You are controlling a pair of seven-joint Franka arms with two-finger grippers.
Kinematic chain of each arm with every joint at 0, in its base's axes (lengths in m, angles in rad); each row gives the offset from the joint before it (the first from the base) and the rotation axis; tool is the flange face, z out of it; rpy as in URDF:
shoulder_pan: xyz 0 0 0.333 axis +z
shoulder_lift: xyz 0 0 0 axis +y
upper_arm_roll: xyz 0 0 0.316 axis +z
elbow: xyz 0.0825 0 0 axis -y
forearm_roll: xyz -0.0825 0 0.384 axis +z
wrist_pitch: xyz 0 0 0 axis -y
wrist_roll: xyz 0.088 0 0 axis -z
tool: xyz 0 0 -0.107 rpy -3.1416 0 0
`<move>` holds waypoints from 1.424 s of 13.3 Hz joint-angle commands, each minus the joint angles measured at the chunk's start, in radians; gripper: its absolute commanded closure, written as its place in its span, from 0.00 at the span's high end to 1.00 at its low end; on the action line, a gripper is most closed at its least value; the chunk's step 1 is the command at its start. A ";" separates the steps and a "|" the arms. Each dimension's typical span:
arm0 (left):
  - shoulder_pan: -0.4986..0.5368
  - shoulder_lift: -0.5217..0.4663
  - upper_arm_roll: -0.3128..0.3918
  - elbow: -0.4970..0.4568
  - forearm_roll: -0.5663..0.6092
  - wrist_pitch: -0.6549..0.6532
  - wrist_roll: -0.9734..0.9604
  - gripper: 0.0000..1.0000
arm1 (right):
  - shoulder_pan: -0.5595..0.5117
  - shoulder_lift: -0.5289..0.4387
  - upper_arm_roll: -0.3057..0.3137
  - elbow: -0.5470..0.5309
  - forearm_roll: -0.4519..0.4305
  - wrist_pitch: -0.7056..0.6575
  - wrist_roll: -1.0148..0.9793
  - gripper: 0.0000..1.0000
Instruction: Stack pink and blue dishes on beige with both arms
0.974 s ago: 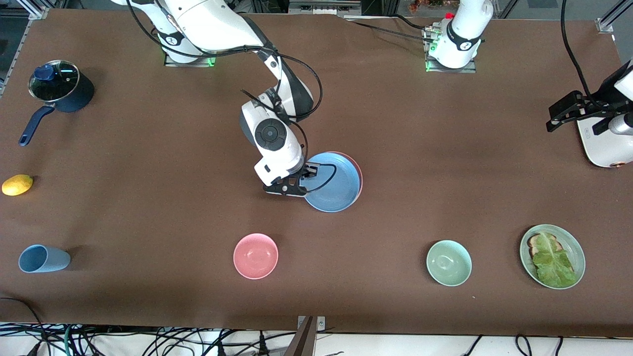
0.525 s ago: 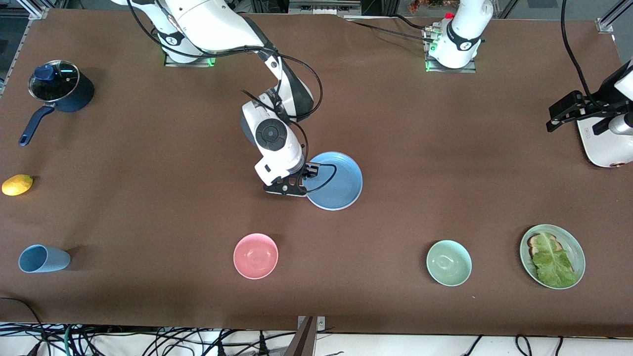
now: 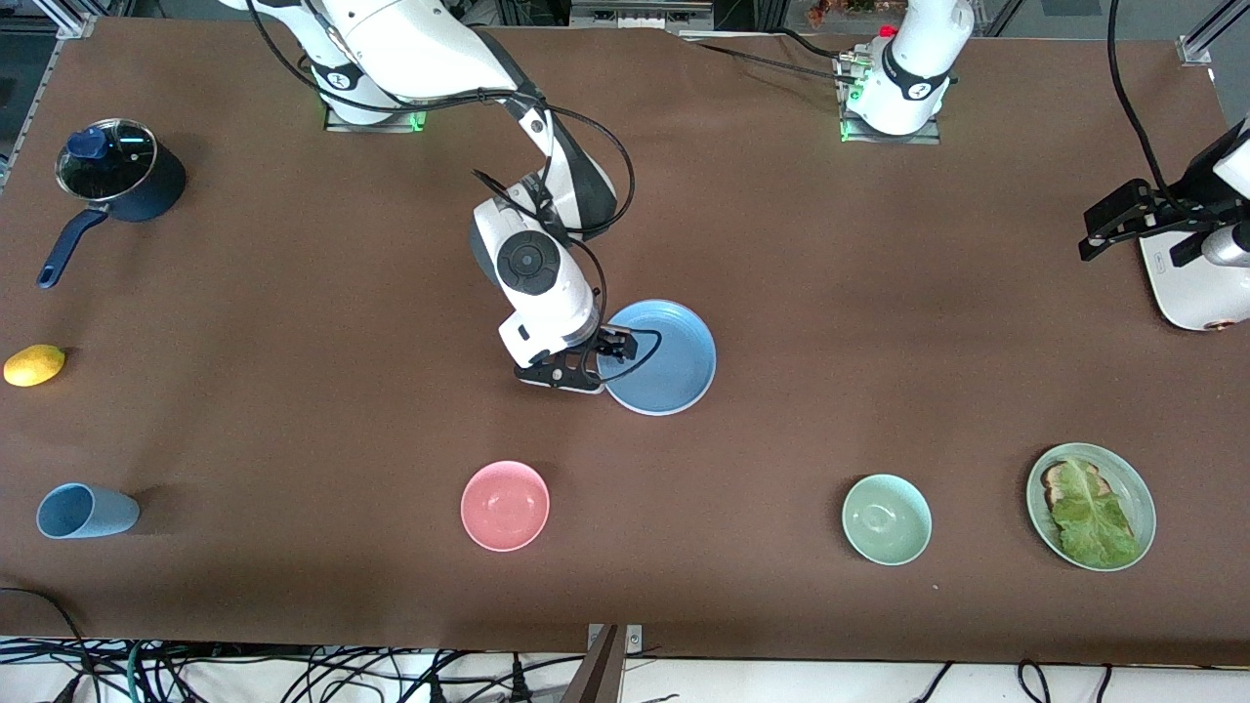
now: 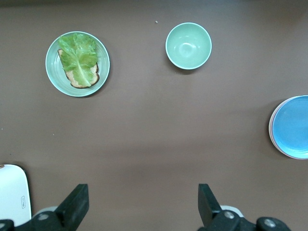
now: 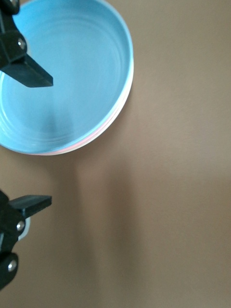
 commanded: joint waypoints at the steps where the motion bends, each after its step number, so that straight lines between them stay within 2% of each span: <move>1: 0.001 0.014 0.000 0.036 0.008 -0.023 0.022 1.00 | -0.072 -0.107 0.004 -0.023 -0.001 -0.100 -0.021 1.00; 4: 0.001 0.014 0.000 0.034 0.008 -0.023 0.022 1.00 | -0.196 -0.247 0.004 -0.052 -0.024 -0.296 -0.208 1.00; 8: 0.000 0.014 0.000 0.034 0.008 -0.023 0.022 1.00 | -0.377 -0.506 0.008 -0.224 -0.107 -0.373 -0.450 1.00; 10: 0.000 0.014 0.000 0.034 0.008 -0.023 0.022 1.00 | -0.447 -0.597 0.016 -0.272 -0.164 -0.432 -0.529 1.00; 11: 0.000 0.014 0.000 0.036 0.008 -0.023 0.022 1.00 | -0.490 -0.635 0.040 -0.289 -0.204 -0.453 -0.550 1.00; 14: 0.000 0.014 0.000 0.036 0.008 -0.023 0.022 1.00 | -0.593 -0.701 0.112 -0.330 -0.290 -0.469 -0.633 1.00; 17: 0.000 0.014 0.000 0.036 0.008 -0.023 0.022 1.00 | -0.655 -0.756 0.149 -0.335 -0.294 -0.519 -0.647 1.00; 19: 0.000 0.014 0.000 0.036 0.008 -0.023 0.022 1.00 | -0.702 -0.758 0.184 -0.310 -0.293 -0.522 -0.652 1.00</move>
